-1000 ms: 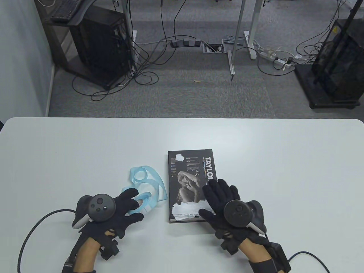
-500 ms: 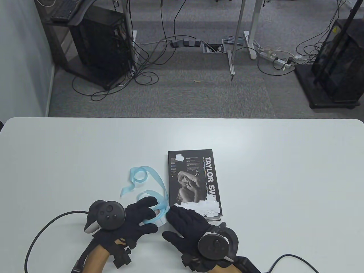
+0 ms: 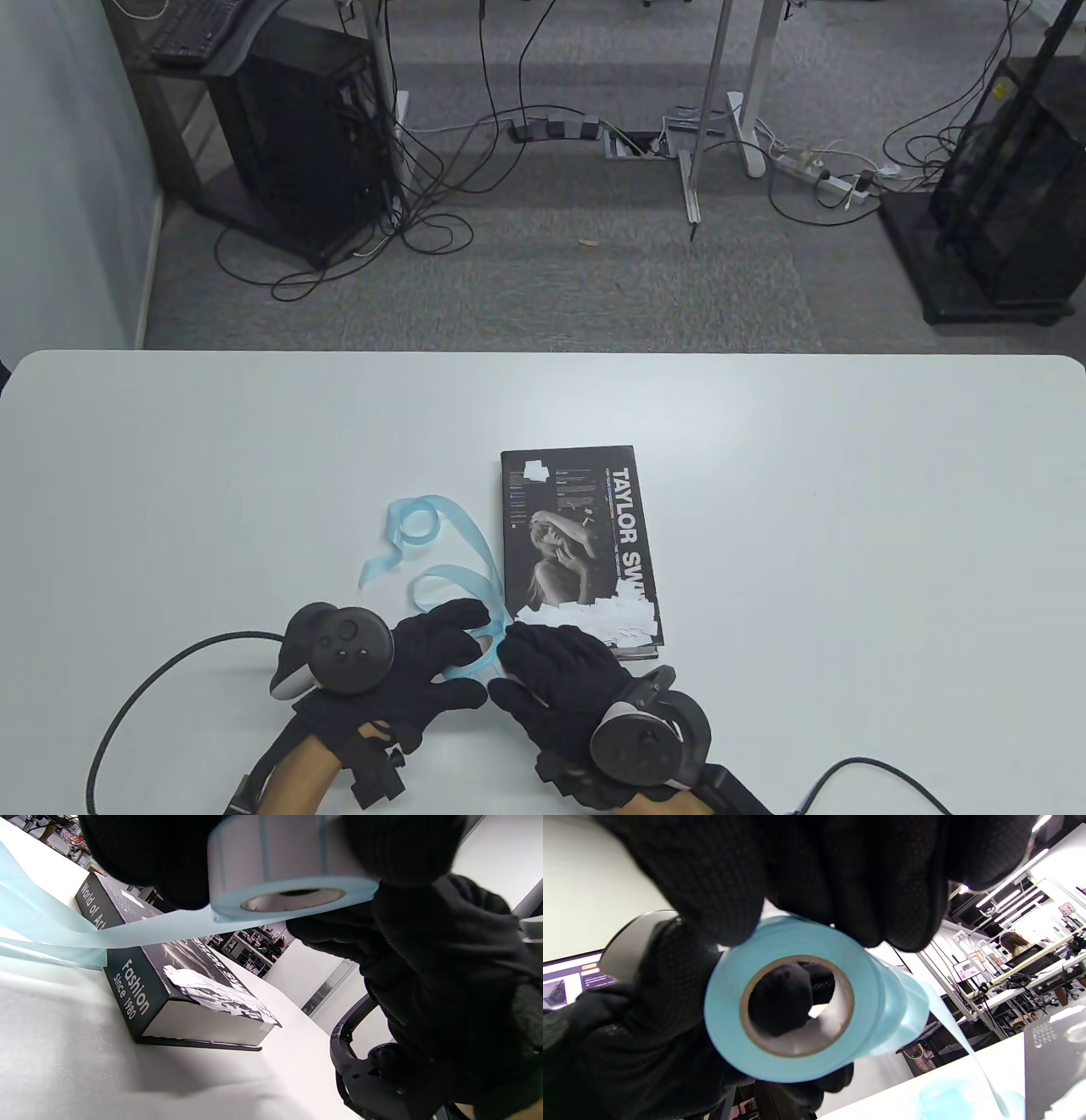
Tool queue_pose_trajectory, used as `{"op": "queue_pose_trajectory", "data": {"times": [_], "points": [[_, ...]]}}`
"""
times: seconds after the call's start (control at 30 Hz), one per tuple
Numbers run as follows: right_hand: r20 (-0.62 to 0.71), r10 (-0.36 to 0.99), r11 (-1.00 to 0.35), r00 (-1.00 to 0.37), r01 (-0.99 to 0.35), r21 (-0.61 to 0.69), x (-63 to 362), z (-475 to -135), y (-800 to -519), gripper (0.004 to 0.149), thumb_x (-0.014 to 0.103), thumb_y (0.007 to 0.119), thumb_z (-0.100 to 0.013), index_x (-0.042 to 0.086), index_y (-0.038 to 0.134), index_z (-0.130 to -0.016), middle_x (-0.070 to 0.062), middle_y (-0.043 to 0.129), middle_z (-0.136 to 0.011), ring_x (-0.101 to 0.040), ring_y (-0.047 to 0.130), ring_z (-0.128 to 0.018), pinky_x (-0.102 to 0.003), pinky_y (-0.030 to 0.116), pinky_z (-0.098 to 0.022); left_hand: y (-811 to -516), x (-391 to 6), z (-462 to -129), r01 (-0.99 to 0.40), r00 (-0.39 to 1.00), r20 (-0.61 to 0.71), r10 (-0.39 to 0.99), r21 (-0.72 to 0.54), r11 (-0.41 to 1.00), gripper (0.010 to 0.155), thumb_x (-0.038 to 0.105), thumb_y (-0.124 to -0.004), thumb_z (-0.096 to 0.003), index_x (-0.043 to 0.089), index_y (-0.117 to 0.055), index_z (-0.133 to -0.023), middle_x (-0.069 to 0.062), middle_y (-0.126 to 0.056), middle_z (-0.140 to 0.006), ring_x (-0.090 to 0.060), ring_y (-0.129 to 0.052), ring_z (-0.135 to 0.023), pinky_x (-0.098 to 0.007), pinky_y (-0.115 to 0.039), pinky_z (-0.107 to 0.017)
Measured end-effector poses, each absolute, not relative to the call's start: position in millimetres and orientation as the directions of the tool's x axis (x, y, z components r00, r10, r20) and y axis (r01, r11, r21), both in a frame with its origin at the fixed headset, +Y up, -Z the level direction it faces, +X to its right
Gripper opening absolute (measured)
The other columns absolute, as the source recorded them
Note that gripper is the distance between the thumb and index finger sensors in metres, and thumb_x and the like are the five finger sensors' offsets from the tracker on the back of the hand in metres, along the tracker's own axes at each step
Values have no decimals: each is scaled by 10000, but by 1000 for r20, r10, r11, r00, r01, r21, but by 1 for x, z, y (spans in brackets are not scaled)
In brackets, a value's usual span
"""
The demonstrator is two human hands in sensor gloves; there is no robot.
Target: Tear off one label from label roll
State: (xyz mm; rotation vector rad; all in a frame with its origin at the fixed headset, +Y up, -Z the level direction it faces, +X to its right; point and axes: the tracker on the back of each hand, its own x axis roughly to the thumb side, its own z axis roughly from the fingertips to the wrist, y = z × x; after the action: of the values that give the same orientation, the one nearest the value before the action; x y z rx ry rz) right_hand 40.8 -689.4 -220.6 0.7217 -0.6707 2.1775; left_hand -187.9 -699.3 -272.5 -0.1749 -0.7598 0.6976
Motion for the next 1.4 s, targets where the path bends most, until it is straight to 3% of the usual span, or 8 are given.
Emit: {"op": "queue_pose_trajectory", "data": {"times": [0.27, 0.73, 1.03, 1.4], "points": [[689, 433, -616, -581, -749, -245, 36, -217, -690, 406, 347, 985, -346, 87, 966, -657, -187, 1013, -672, -401, 1058, -581, -563, 821, -485, -701, -188, -270, -502, 531, 566, 630, -388, 773, 629, 561, -747, -408, 73, -776, -804, -144, -536, -1096, -394, -815, -812, -545, -710, -578], [551, 570, -608, -610, -764, -217, 79, -252, -693, 423, 377, 965, -354, 119, 954, -690, -163, 1007, -701, -381, 1048, -607, -554, 805, -504, -703, -197, -274, -410, 622, 569, 538, -349, 843, 632, 559, -755, -406, 74, -773, -810, -157, -531, -1093, -384, -801, -835, -538, -705, -590], [368, 316, -836, -874, -440, -328, 140, -295, -710, 457, 377, 970, -351, 124, 933, -729, -170, 978, -746, -395, 1019, -648, -568, 778, -526, -703, -203, -275, -238, 750, 565, 344, -255, 937, 632, 558, -760, -402, 71, -782, -805, -161, -574, -1077, -383, -818, -828, -540, -718, -581], [310, 176, -909, -934, -275, -314, 147, -313, -730, 456, 356, 978, -346, 127, 929, -737, -167, 971, -759, -397, 1013, -661, -572, 768, -537, -703, -205, -274, -183, 777, 553, 300, -258, 949, 632, 556, -762, -401, 70, -784, -804, -164, -599, -1063, -385, -822, -827, -541, -719, -582]]}}
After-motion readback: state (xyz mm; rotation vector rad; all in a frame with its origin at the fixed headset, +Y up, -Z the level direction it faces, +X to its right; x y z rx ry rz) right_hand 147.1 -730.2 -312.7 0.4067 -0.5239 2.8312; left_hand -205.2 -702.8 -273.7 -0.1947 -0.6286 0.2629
